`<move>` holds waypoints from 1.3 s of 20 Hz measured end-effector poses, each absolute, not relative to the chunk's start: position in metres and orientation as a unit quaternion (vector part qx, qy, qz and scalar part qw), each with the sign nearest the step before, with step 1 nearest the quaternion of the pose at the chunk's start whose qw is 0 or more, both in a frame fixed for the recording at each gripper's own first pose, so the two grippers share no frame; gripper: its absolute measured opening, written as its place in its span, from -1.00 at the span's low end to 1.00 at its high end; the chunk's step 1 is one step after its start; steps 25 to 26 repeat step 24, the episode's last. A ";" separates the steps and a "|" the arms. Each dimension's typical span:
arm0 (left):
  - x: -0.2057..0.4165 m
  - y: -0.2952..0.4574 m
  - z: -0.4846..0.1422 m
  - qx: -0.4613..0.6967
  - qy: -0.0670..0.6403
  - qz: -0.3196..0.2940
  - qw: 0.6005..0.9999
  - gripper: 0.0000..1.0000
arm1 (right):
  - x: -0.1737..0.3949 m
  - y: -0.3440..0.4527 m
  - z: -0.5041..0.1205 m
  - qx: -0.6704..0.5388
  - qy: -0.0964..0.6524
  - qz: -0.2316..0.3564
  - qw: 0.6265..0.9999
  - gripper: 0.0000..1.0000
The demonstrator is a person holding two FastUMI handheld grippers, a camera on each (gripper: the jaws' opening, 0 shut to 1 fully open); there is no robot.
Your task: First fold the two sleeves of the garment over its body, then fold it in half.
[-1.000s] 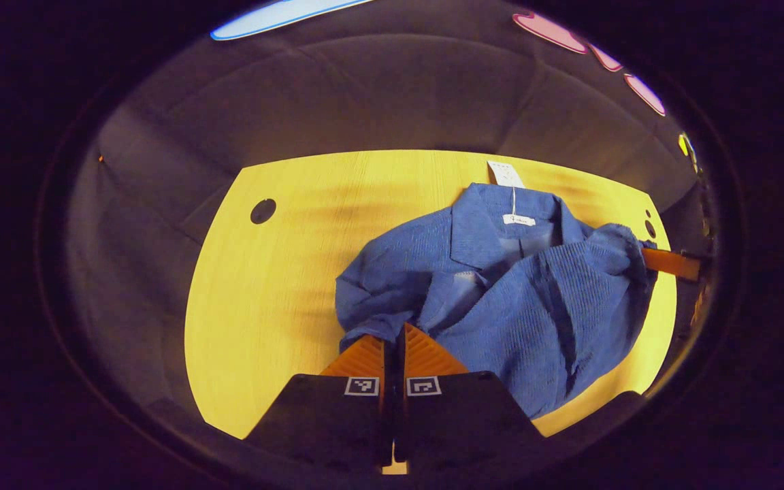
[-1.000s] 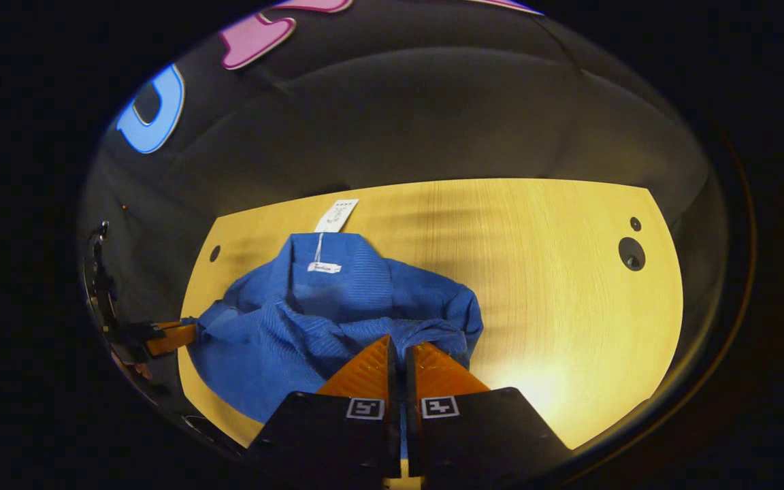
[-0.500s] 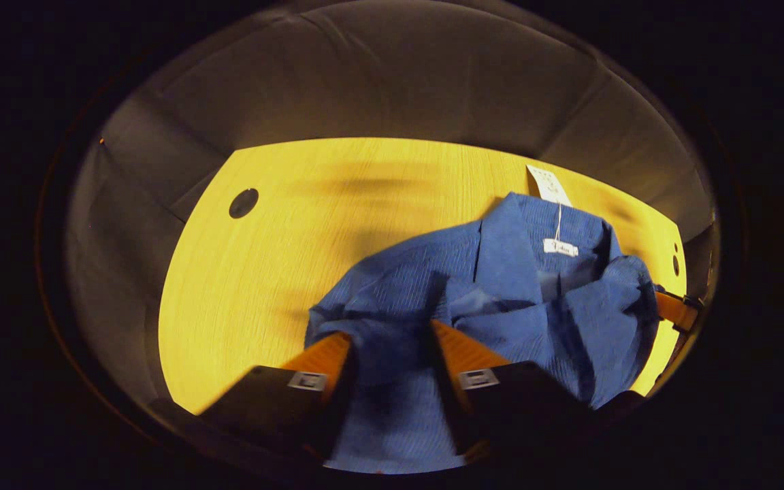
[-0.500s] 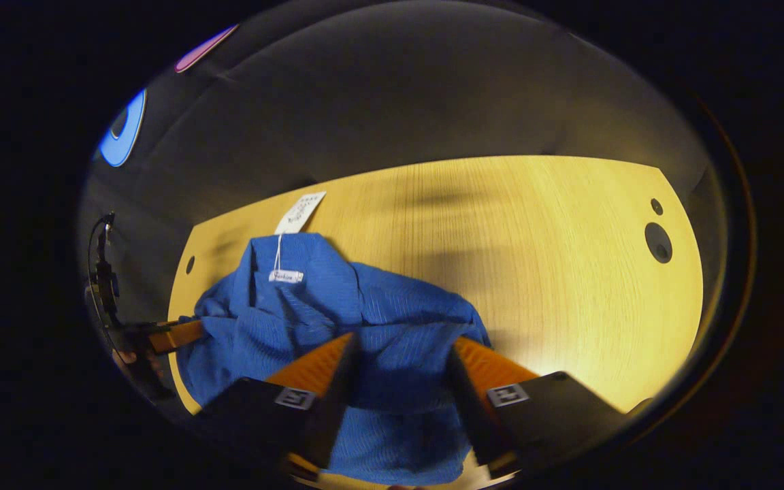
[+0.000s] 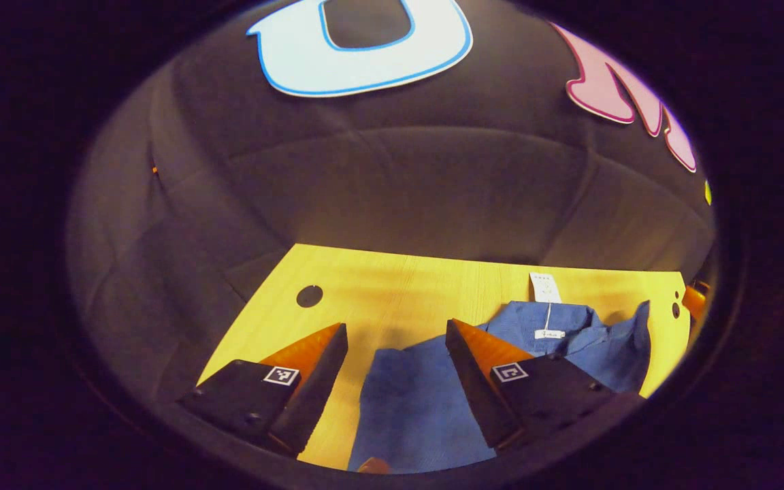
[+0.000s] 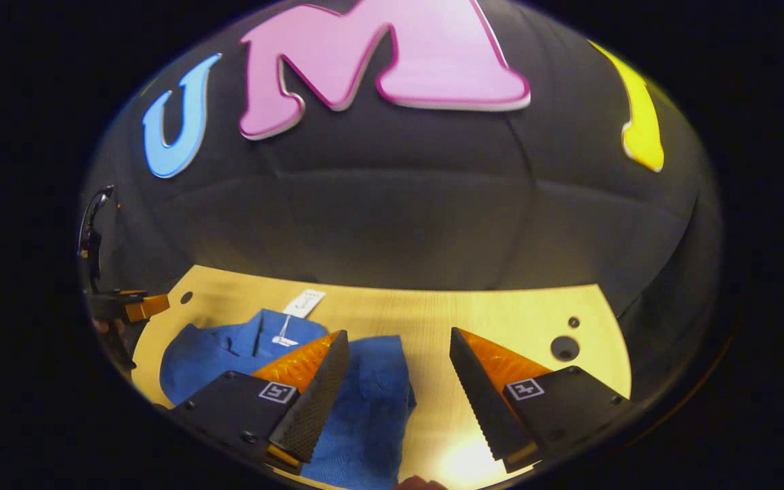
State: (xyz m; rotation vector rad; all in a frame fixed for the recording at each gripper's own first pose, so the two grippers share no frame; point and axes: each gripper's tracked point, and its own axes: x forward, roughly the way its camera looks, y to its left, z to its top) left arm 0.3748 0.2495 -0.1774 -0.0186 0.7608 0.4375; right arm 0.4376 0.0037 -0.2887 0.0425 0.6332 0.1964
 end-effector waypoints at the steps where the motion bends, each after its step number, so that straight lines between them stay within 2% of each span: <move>1: 0.370 0.246 -0.158 -0.012 0.348 0.209 0.914 0.71 | 0.429 0.004 -0.271 0.016 0.295 0.099 0.950 0.92; 6: 0.315 0.207 -0.086 -0.074 0.269 0.172 0.945 0.71 | 0.367 0.013 -0.193 0.023 0.232 0.098 0.968 0.92; 16: 0.145 0.144 -0.023 0.003 0.175 0.082 0.981 0.70 | 0.184 0.063 -0.059 0.047 0.121 0.065 0.989 0.91; 20: 0.085 0.129 0.005 -0.002 0.119 0.057 0.991 0.69 | 0.120 0.091 -0.030 0.060 0.089 0.060 0.992 0.89; 21: 0.067 0.129 0.007 -0.006 0.114 0.053 0.992 0.58 | 0.109 0.095 -0.023 0.061 0.083 0.057 0.993 0.89; 22: 0.053 0.130 0.008 -0.005 0.110 0.051 0.993 0.66 | 0.099 0.099 -0.017 0.059 0.079 0.053 0.994 0.89; 26: 0.034 0.137 0.012 0.001 0.100 0.054 0.994 0.66 | 0.080 0.107 -0.005 0.059 0.067 0.050 0.995 0.89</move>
